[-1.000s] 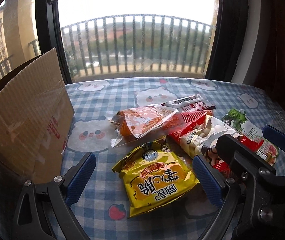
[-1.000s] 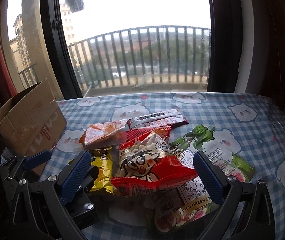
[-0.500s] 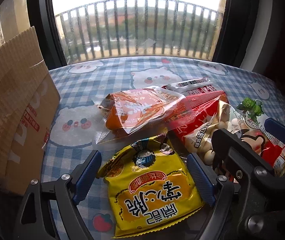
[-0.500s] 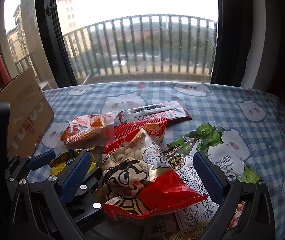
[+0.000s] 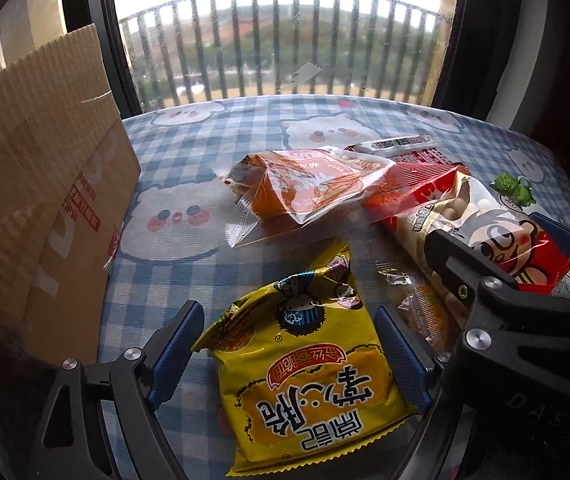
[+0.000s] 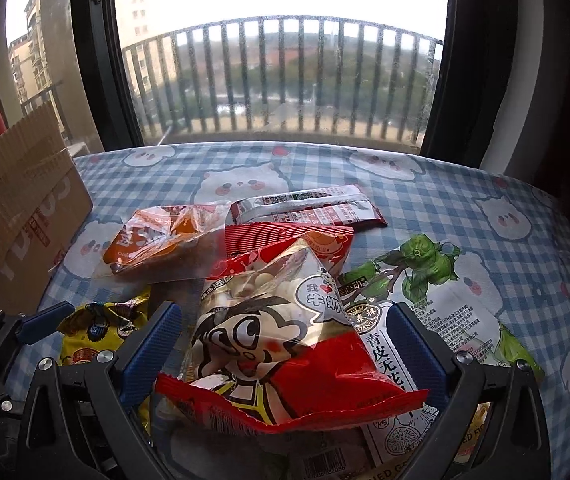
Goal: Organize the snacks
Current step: 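Grasp the red cartoon-boy snack bag with the right tool while the left tool grasps the yellow chip bag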
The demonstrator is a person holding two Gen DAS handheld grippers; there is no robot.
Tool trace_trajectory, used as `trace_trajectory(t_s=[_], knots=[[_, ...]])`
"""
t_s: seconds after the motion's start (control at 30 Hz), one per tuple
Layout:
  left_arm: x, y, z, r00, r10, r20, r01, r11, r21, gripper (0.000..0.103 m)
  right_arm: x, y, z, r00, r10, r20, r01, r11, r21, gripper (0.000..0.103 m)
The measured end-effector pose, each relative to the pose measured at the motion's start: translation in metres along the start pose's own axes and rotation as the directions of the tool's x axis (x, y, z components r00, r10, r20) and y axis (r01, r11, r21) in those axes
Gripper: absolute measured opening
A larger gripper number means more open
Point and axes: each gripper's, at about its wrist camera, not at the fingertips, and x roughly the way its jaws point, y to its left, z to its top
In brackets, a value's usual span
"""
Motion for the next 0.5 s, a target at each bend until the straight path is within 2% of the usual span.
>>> trace_trajectory(t_s=[0.1, 0.23, 0.27, 0.3, 0.33, 0.5], knots=[[0.006, 0.002, -0.004, 0.999, -0.023, -0.028, 0.022, 1.0, -0.01, 0.089, 0.006, 0.005, -0.001, 0.999, -0.036, -0.01, 0.036, 0.999, -0.032, 0.102], [0.004, 0.003, -0.007, 1.0, -0.02, -0.013, 0.019, 1.0, -0.015, 0.089, 0.008, 0.01, -0.005, 0.998, -0.059, -0.024, 0.058, 0.997, -0.057, 0.096], [0.003, 0.003, -0.008, 1.0, -0.021, -0.009, 0.021, 1.0, -0.016, 0.088, 0.007, 0.01, -0.006, 0.998, -0.053, -0.022, 0.052, 0.997, -0.052, 0.092], [0.002, 0.004, -0.01, 1.0, -0.024, -0.006, 0.023, 1.0, -0.017, 0.086, 0.007, 0.009, -0.007, 0.999, -0.032, -0.027, 0.03, 0.998, -0.046, 0.079], [0.001, 0.004, -0.01, 1.0, -0.026, -0.002, 0.026, 0.999, -0.019, 0.086, 0.006, 0.008, -0.008, 0.999, 0.004, -0.037, -0.005, 1.0, -0.028, 0.075], [-0.004, 0.009, -0.015, 0.999, -0.054, -0.001, 0.054, 0.998, -0.028, 0.083, -0.004, 0.01, -0.016, 0.999, 0.043, -0.032, -0.043, 0.999, 0.004, 0.06]])
